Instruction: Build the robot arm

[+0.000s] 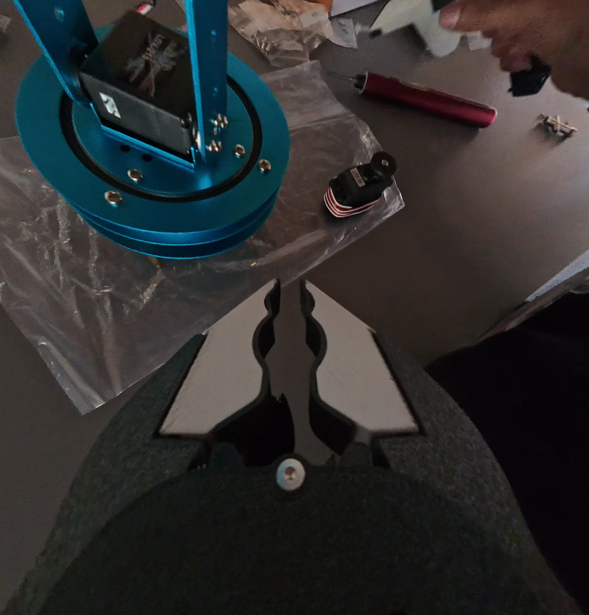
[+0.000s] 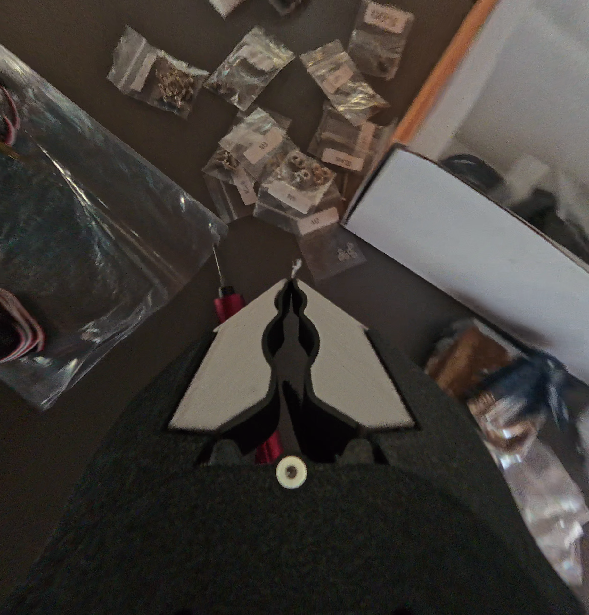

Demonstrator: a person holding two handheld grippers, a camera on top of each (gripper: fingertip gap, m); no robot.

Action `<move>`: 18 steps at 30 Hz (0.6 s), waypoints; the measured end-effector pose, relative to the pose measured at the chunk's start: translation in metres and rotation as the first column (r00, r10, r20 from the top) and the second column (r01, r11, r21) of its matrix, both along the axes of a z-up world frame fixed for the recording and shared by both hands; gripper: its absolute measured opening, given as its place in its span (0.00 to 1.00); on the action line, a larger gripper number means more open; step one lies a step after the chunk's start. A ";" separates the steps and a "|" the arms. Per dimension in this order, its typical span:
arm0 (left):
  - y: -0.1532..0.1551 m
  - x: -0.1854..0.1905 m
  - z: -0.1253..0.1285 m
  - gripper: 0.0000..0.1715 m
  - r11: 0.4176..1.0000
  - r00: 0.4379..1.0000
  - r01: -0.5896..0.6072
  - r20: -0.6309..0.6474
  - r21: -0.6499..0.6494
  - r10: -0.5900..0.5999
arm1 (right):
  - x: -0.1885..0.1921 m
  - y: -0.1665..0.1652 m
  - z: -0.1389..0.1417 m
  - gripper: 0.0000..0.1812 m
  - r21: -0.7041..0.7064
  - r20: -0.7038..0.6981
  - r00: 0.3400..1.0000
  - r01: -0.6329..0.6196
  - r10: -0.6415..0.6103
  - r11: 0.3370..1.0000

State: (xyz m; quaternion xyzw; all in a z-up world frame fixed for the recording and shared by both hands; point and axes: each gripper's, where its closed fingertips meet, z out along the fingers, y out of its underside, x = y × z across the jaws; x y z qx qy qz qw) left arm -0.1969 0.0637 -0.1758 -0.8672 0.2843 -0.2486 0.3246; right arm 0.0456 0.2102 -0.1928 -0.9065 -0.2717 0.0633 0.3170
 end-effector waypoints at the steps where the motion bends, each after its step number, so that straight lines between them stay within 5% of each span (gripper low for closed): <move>1: -0.002 0.000 -0.002 0.07 1.000 1.000 0.018 0.004 -0.007 -0.018 | 0.010 -0.006 0.009 0.00 0.012 -0.004 1.000 0.029 -0.029 1.000; 6: -0.009 0.002 -0.006 0.06 0.997 0.997 0.075 0.003 -0.012 -0.075 | 0.130 -0.025 0.036 0.00 0.102 0.095 0.959 0.259 -0.268 0.961; 10: -0.013 0.005 -0.006 0.06 0.997 0.997 0.072 -0.008 -0.003 -0.072 | 0.196 -0.039 0.012 0.08 -0.049 0.046 0.921 0.388 -0.386 0.920; 14: -0.013 0.008 -0.002 0.06 0.999 0.998 0.045 -0.043 0.029 -0.044 | 0.170 -0.024 0.054 0.17 0.099 -0.026 0.948 0.320 -0.319 0.942; 18: -0.003 0.007 0.006 0.06 0.998 0.999 -0.022 -0.039 0.053 0.024 | 0.048 -0.016 0.062 0.23 0.081 -0.270 0.958 0.123 -0.097 0.989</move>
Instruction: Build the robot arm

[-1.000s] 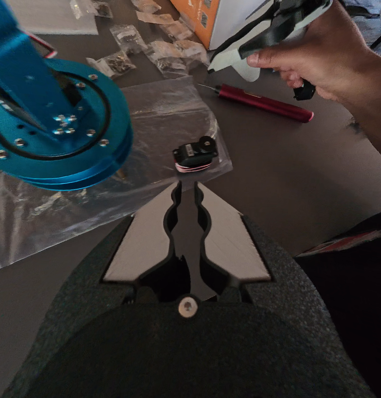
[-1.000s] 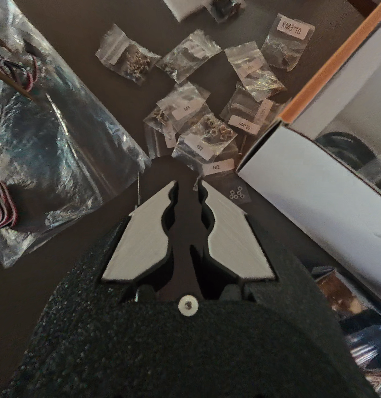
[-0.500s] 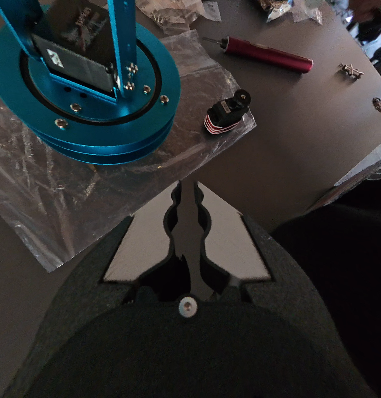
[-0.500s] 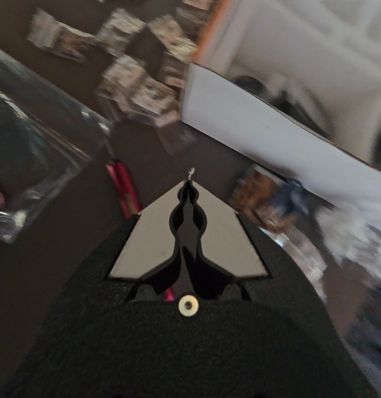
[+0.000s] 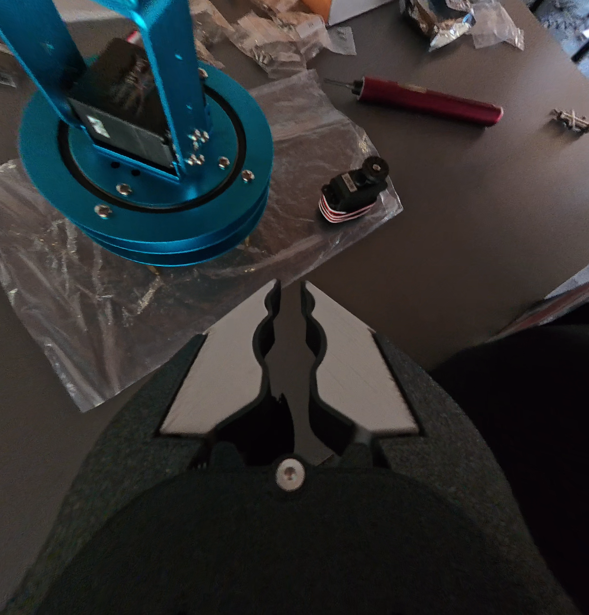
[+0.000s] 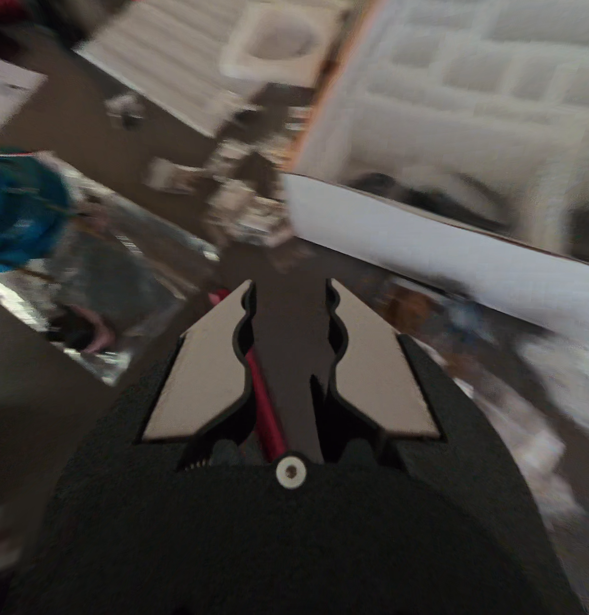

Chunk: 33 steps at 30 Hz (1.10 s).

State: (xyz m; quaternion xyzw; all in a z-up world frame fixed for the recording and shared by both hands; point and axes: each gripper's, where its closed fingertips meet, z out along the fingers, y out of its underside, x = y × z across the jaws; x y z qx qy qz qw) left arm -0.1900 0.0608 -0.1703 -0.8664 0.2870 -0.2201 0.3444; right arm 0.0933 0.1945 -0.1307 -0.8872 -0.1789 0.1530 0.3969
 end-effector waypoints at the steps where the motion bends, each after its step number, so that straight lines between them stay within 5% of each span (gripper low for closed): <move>1: 0.004 -0.002 0.002 0.06 1.000 1.000 -0.022 -0.001 0.005 0.022 | -0.033 0.001 -0.008 0.23 -0.009 -0.031 0.997 -0.069 0.069 0.998; 6: 0.013 -0.016 0.013 0.06 0.996 0.996 -0.090 0.013 0.019 0.090 | -0.110 0.042 -0.048 0.20 0.005 0.056 0.988 -0.143 0.142 0.990; 10: 0.010 -0.033 0.007 0.06 0.994 0.994 -0.105 -0.034 0.019 0.105 | -0.119 0.072 -0.071 0.21 -0.031 0.177 0.974 -0.135 0.138 0.990; 13: 0.011 -0.043 0.004 0.06 0.992 0.992 -0.122 -0.038 0.010 0.123 | -0.121 0.080 -0.084 0.13 -0.080 0.238 0.958 -0.147 0.162 0.986; 17: 0.018 -0.055 0.004 0.06 0.990 0.989 -0.143 -0.034 0.004 0.144 | -0.131 0.079 -0.074 0.00 -0.085 0.205 0.961 -0.171 0.185 0.982; 24: 0.033 -0.067 0.001 0.06 0.989 0.989 -0.147 -0.029 -0.010 0.147 | -0.162 0.086 -0.008 0.00 0.141 0.122 0.976 -0.195 0.178 0.971; 31: 0.042 -0.070 0.003 0.06 0.994 0.993 -0.110 -0.040 0.003 0.110 | -0.244 0.121 -0.046 0.01 0.060 0.057 0.929 -0.370 0.367 0.927; 33: 0.043 -0.073 0.002 0.06 0.993 0.992 -0.115 -0.047 0.000 0.115 | -0.260 0.117 -0.071 0.10 -0.054 0.085 0.904 -0.416 0.419 0.908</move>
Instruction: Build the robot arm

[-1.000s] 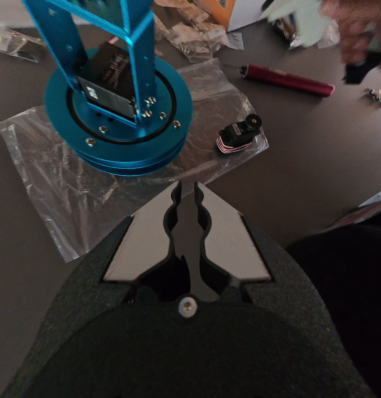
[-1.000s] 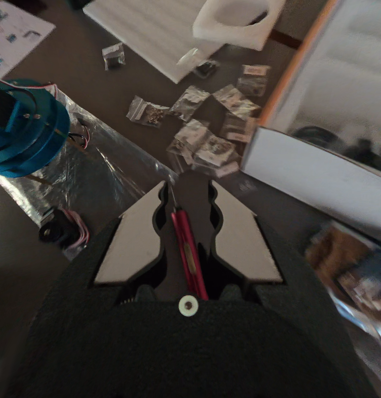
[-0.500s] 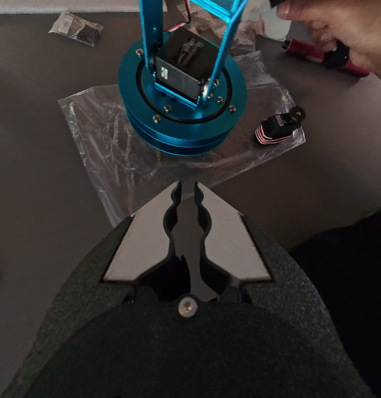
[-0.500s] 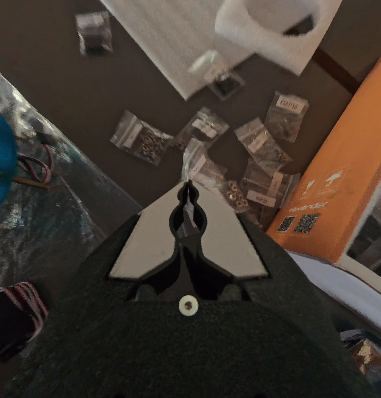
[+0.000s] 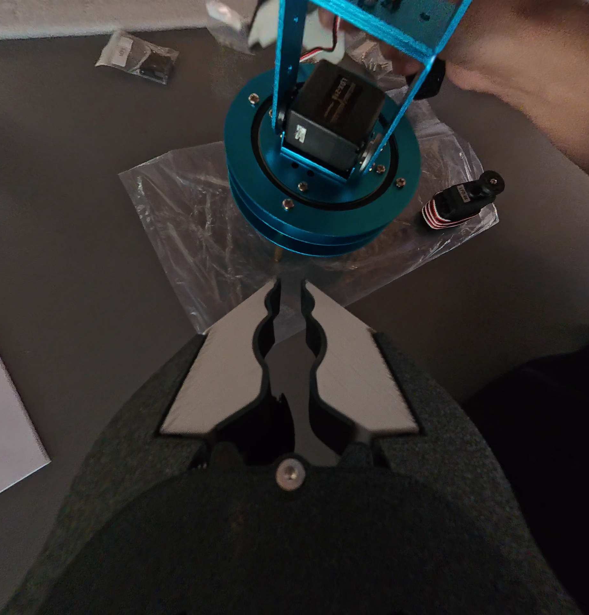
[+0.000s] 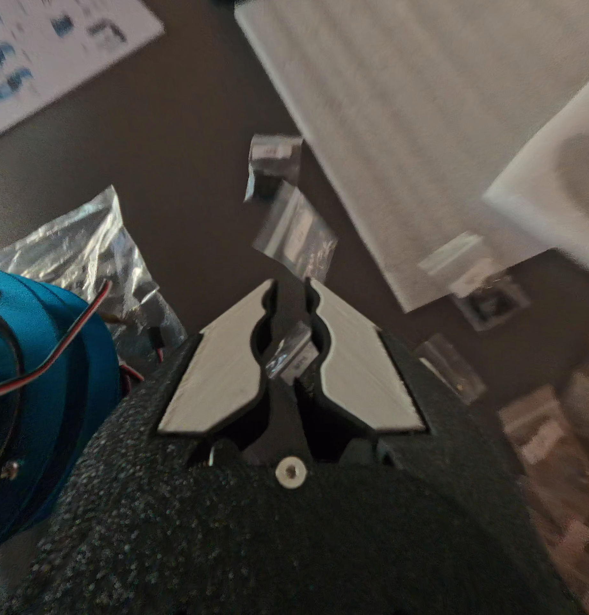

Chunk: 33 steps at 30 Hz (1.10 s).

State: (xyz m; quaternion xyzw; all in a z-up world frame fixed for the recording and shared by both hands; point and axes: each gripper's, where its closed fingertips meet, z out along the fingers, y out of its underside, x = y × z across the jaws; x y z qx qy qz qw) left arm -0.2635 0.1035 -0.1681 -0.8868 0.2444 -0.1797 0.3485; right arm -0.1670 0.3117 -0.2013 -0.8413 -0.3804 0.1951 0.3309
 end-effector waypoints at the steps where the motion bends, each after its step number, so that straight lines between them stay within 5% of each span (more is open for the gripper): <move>1: 0.000 -0.002 0.000 0.06 1.000 1.000 -0.006 -0.003 -0.002 0.006 | -0.001 -0.004 -0.007 0.18 -0.052 0.016 1.000 0.000 0.001 0.999; 8: -0.002 -0.011 -0.008 0.06 0.997 0.998 -0.062 0.018 -0.044 0.063 | 0.031 -0.016 0.012 0.20 -0.053 -0.060 0.996 0.057 -0.060 0.997; 15: 0.000 -0.011 -0.009 0.06 0.999 0.999 -0.037 -0.023 -0.027 0.036 | -0.007 0.001 -0.002 0.23 -0.045 0.052 0.991 -0.118 0.120 0.992; 20: 0.000 -0.033 -0.009 0.06 0.992 0.993 -0.121 -0.012 -0.030 0.121 | 0.062 -0.005 0.023 0.22 0.041 0.106 0.991 0.082 -0.086 0.996; 24: 0.007 -0.046 -0.014 0.06 0.985 0.986 -0.166 -0.009 -0.037 0.165 | 0.134 -0.051 0.002 0.21 -0.032 0.202 0.955 0.228 -0.217 0.973; 33: 0.042 -0.051 -0.004 0.06 0.994 0.994 -0.106 -0.021 0.026 0.106 | 0.159 -0.069 -0.021 0.17 -0.091 0.181 0.931 0.338 -0.318 0.937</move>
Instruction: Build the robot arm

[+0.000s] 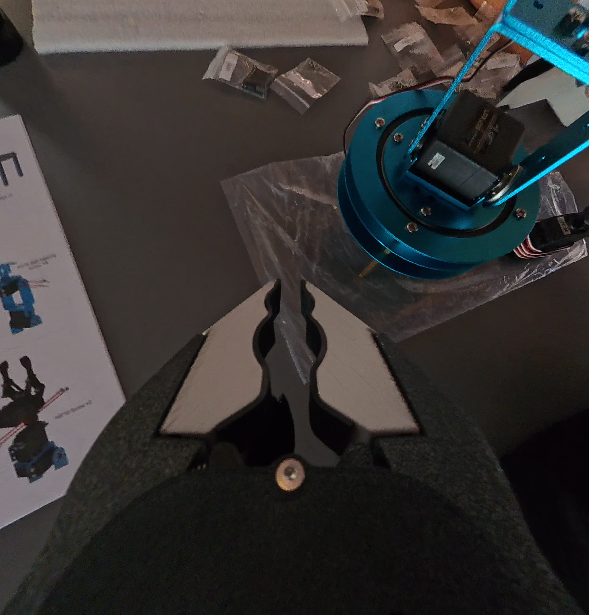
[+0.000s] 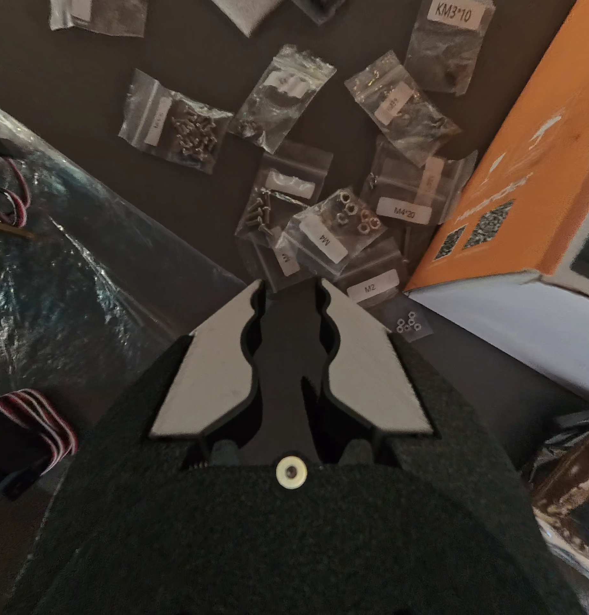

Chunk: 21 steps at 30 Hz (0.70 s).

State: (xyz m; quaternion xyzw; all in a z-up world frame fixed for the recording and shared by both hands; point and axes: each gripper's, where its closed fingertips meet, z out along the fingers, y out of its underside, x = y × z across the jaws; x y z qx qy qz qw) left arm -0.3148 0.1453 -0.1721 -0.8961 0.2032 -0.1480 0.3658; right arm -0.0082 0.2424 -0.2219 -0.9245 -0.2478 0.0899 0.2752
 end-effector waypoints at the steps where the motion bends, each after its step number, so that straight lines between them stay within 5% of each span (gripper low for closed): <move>1: 0.000 -0.002 0.000 0.06 1.000 1.000 0.005 -0.008 0.001 -0.005 | -0.003 0.004 0.001 0.16 0.017 -0.015 1.000 0.005 -0.004 1.000; 6: -0.001 -0.006 -0.001 0.06 1.000 1.000 0.007 -0.013 -0.006 -0.007 | -0.028 0.028 0.001 0.18 0.013 -0.118 0.993 0.015 -0.014 1.000; 12: -0.005 -0.007 -0.001 0.06 1.000 1.000 0.007 -0.020 -0.003 -0.007 | -0.026 0.047 0.021 0.21 0.122 -0.031 1.000 0.010 -0.006 0.992; 21: -0.005 -0.009 -0.003 0.06 1.000 1.000 -0.010 -0.013 -0.006 0.010 | -0.055 0.026 0.002 0.20 0.018 -0.132 0.982 -0.130 0.131 0.991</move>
